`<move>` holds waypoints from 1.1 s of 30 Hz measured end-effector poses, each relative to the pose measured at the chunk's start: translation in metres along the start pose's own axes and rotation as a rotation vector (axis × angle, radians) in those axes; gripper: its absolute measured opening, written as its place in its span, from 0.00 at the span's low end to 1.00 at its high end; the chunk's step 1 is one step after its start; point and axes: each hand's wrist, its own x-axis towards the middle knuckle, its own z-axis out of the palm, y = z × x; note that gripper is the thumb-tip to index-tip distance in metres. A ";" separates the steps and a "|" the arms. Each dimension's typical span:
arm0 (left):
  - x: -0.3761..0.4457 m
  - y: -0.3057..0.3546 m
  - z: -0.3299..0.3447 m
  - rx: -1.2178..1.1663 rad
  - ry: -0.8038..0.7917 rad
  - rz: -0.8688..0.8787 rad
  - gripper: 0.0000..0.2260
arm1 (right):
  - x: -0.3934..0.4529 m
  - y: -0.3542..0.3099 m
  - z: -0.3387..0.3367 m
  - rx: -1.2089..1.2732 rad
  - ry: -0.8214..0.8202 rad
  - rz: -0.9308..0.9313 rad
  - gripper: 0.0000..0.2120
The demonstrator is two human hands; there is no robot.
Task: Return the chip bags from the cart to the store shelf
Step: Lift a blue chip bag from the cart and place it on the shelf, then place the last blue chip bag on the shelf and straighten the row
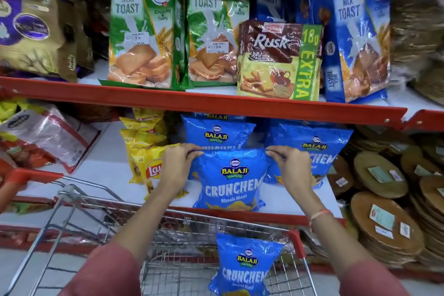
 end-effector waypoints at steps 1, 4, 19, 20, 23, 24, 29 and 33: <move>-0.001 0.000 0.001 0.010 0.015 0.007 0.06 | -0.003 0.001 0.001 -0.007 0.013 -0.006 0.07; -0.015 0.003 0.007 0.051 0.123 0.052 0.13 | -0.022 0.006 0.005 -0.012 0.091 -0.084 0.16; -0.180 -0.084 0.147 0.293 -0.804 -0.117 0.25 | -0.172 0.151 0.086 -0.450 -0.797 0.108 0.19; -0.181 -0.087 0.154 0.299 -0.791 -0.086 0.27 | -0.173 0.160 0.088 -0.450 -0.844 0.169 0.22; -0.184 -0.094 0.175 0.297 -0.781 -0.090 0.31 | -0.169 0.170 0.094 -0.396 -0.907 0.223 0.27; -0.185 -0.095 0.180 0.290 -0.777 -0.120 0.32 | -0.167 0.171 0.098 -0.371 -0.914 0.223 0.27; -0.192 -0.093 0.194 0.370 -0.726 -0.212 0.28 | -0.164 0.166 0.106 -0.404 -0.944 0.365 0.15; -0.197 -0.081 0.179 0.388 -0.728 -0.139 0.12 | -0.177 0.160 0.097 -0.440 -0.987 0.371 0.11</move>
